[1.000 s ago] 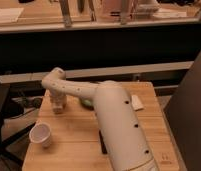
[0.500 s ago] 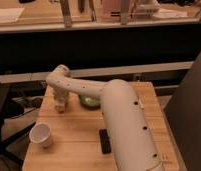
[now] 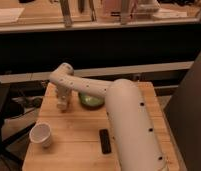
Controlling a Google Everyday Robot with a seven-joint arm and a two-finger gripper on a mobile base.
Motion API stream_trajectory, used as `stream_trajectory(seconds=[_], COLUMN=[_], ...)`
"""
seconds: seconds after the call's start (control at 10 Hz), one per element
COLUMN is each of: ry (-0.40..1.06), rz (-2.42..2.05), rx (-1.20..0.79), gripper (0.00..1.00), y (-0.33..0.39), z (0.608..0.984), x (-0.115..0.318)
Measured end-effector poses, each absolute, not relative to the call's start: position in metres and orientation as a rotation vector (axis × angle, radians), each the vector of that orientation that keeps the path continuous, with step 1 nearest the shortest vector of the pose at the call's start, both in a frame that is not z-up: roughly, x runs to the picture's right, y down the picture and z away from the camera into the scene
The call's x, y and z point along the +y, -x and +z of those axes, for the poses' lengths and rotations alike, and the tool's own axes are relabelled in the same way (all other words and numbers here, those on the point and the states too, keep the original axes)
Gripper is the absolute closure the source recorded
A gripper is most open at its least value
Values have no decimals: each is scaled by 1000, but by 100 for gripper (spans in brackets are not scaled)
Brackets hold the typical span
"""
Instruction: Place the bottle in the ceramic bowl
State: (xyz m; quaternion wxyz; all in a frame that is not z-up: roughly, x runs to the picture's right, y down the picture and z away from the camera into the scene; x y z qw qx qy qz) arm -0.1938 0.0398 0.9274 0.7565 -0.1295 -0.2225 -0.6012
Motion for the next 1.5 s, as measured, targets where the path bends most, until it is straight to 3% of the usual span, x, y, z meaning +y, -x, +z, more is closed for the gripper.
stream_trajectory(seconds=[1.5], ry=[273], rz=[-1085], rx=[-452], gripper=[100], y=[44], z=[924], x=[6])
